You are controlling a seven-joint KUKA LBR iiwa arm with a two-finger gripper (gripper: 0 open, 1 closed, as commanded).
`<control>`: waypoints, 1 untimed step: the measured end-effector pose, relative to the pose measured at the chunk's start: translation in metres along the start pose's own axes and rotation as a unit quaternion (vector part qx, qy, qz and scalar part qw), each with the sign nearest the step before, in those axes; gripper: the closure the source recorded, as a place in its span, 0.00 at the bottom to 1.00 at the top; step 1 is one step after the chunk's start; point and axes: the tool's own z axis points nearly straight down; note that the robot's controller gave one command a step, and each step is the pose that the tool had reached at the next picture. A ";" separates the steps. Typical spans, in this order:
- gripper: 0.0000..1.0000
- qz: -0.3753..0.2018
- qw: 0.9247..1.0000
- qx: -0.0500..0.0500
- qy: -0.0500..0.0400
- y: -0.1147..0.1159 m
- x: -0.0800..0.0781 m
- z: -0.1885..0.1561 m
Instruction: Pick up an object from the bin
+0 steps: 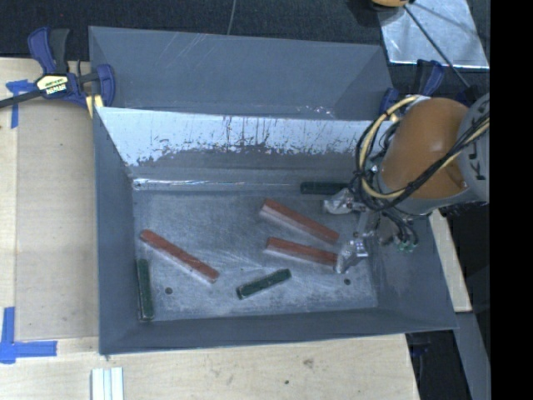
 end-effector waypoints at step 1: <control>0.00 0.008 1.000 -0.001 0.005 0.022 0.003 0.020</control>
Offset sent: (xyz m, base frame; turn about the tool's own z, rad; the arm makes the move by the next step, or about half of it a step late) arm 0.0272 0.0585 -0.0102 0.0958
